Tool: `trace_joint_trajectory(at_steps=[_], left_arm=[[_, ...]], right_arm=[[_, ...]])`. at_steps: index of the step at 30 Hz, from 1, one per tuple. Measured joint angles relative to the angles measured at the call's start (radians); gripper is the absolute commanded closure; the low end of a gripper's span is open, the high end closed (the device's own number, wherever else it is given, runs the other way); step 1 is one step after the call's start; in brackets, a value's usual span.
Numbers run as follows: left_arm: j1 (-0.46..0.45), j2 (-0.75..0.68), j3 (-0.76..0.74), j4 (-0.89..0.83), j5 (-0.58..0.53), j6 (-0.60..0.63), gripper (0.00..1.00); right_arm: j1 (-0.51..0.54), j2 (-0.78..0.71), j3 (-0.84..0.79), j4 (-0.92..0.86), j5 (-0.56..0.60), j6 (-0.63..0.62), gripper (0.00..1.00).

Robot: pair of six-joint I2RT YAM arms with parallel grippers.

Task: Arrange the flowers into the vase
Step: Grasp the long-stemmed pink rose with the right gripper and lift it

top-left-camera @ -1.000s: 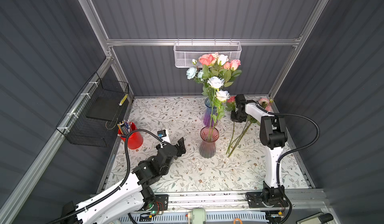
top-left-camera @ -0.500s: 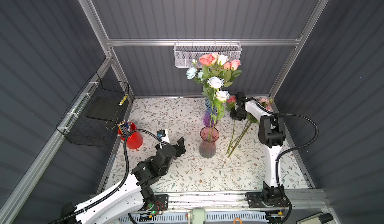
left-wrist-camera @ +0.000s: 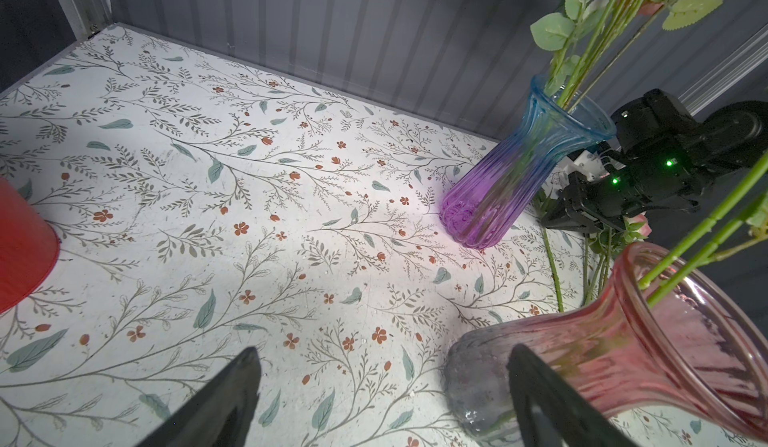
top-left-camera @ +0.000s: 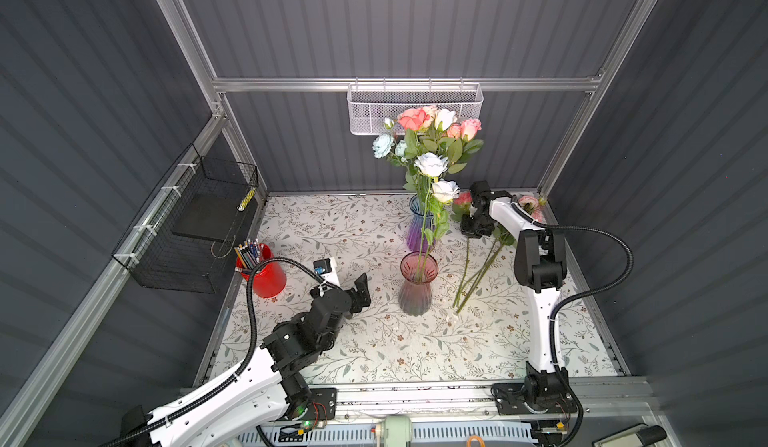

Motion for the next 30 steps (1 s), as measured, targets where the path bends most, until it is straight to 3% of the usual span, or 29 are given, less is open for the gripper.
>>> trace_joint_trajectory(at_steps=[6,20,25,30], left_arm=[[0.0,0.0,0.009,0.0,-0.003,0.02,0.06],[0.0,-0.027,0.025,0.0,-0.018,0.054,0.05],[0.0,-0.031,0.04,-0.006,-0.026,0.073,0.05],[0.0,-0.031,0.063,-0.017,-0.025,0.08,0.05]], right_arm=[[-0.001,0.024,0.03,-0.027,-0.001,0.0,0.74],[-0.001,0.112,0.18,-0.148,-0.011,0.003,0.97],[-0.001,0.074,0.109,-0.1,-0.011,0.008,1.0],[-0.001,-0.067,-0.077,0.003,-0.008,0.027,1.0]])
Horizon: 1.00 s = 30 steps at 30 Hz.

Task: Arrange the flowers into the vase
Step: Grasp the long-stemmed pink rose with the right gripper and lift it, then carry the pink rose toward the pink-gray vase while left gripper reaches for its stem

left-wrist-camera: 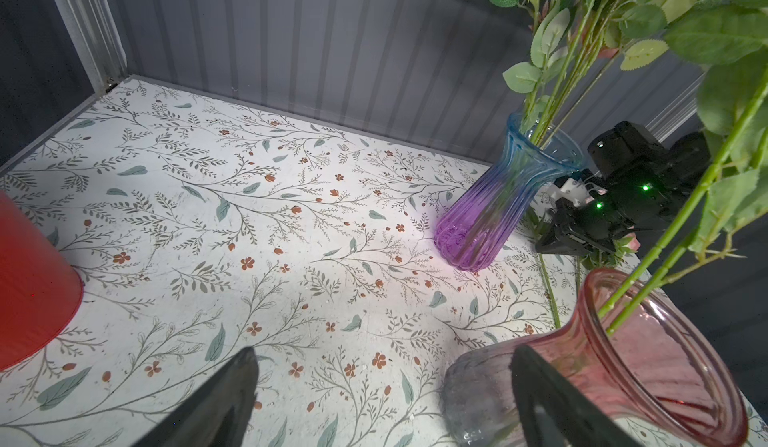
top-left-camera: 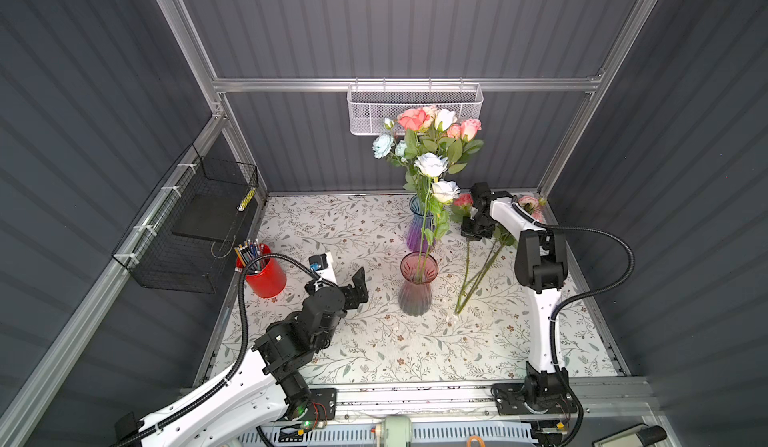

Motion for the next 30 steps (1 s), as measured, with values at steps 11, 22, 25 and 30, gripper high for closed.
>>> trace_joint_trajectory(at_steps=[11,22,25,30], left_arm=[[0.0,0.028,0.111,-0.04,0.019,0.028,0.04],[0.0,0.109,0.231,-0.06,0.22,0.143,0.05],[0.0,0.143,0.267,-0.063,0.294,0.178,0.05],[0.0,0.202,0.327,-0.063,0.405,0.228,0.06]], right_arm=[[0.0,-0.377,-0.304,0.285,0.018,0.045,1.0],[0.0,-0.724,-0.615,0.445,0.048,0.079,1.0],[0.0,-0.833,-0.676,0.464,0.055,0.081,1.0],[0.0,-1.006,-0.736,0.468,0.077,0.086,1.0]])
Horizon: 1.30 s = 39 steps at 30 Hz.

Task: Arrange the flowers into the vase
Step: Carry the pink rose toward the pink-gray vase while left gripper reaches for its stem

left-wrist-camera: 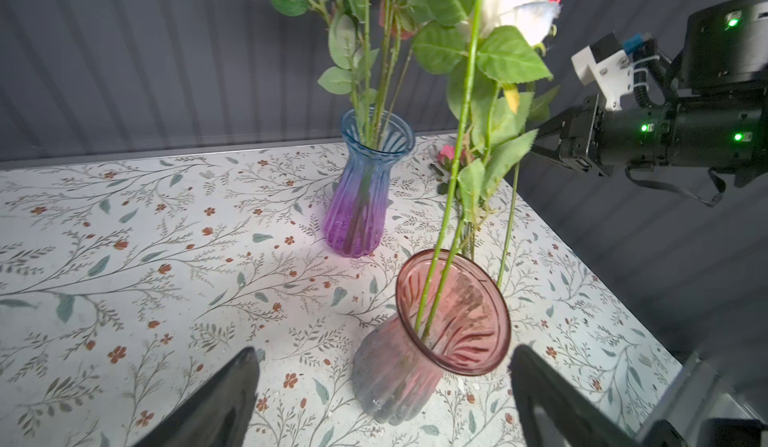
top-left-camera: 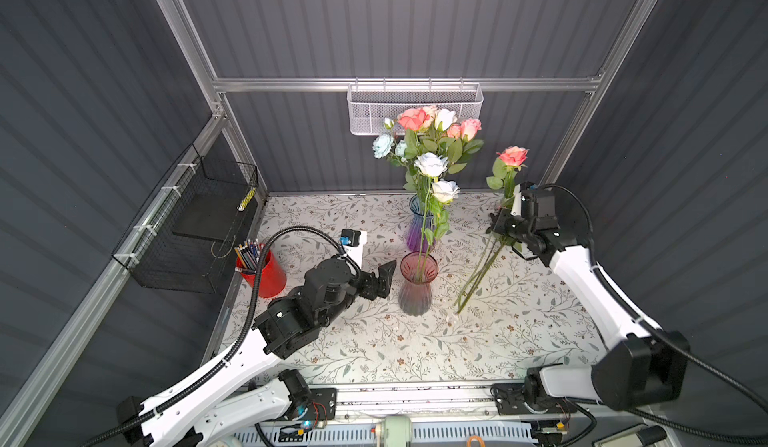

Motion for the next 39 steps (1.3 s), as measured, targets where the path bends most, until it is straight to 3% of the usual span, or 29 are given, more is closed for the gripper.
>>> trace_joint_trajectory(at_steps=[7,14,22,28,33,39], left_arm=[[0.0,0.087,0.079,0.006,0.139,0.048,0.06],[0.0,0.098,0.086,0.033,0.181,0.056,0.06],[0.0,0.128,0.114,0.055,0.23,0.065,0.15],[-0.003,0.265,0.302,0.056,0.349,0.1,0.14],[-0.028,0.378,0.433,0.072,0.442,0.137,0.26],[-0.054,0.525,0.56,0.084,0.545,0.164,0.33]], right_arm=[[0.007,-0.21,-0.022,-0.018,0.02,0.003,1.0],[0.04,-0.349,-0.013,-0.063,0.042,-0.005,1.0],[0.134,-0.37,0.092,-0.121,0.064,-0.031,1.0],[0.237,-0.385,0.158,-0.143,0.068,-0.044,1.0],[0.282,-0.407,0.161,-0.146,0.037,-0.036,1.0],[0.323,-0.409,0.159,-0.145,-0.014,-0.01,1.0]])
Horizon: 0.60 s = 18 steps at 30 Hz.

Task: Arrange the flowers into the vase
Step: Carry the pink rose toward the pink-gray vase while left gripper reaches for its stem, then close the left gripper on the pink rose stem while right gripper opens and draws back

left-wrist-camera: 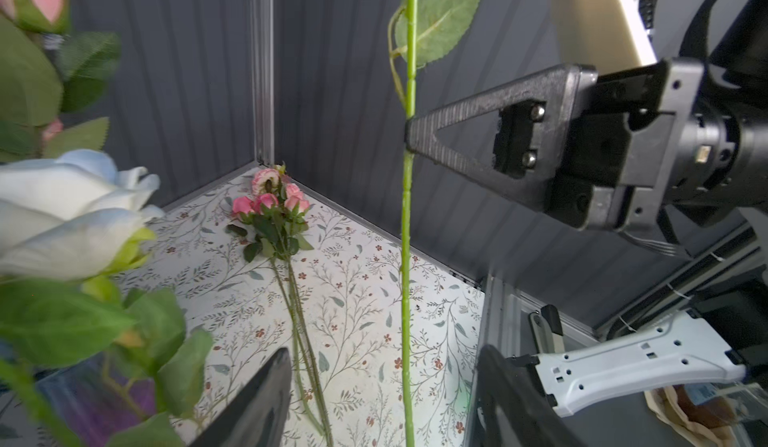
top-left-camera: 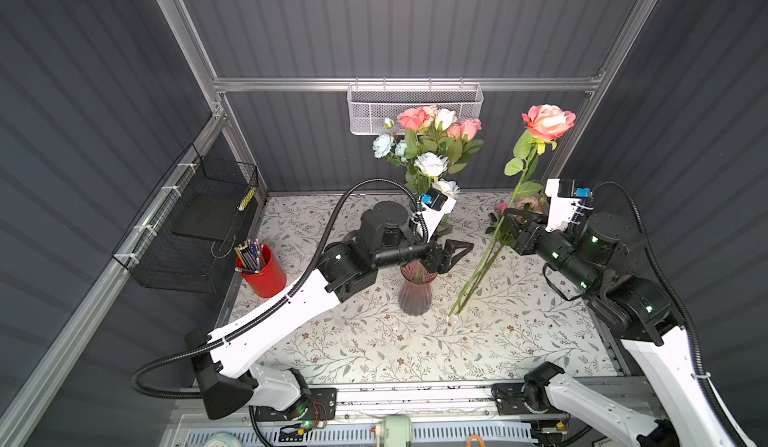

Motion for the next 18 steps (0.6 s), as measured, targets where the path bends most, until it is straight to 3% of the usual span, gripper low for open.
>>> trace_joint_trajectory(at_steps=[4,15,18], left_arm=[[-0.008,0.065,0.043,0.0,0.034,0.012,0.38],[-0.008,0.143,0.109,0.005,0.122,0.028,0.67],[-0.008,0.154,0.115,0.005,0.133,0.027,0.7]], right_arm=[[0.014,-0.006,-0.012,0.01,-0.036,0.019,1.0],[0.034,-0.011,-0.052,0.048,-0.109,0.059,1.0],[0.036,-0.013,-0.06,0.061,-0.119,0.067,1.0]])
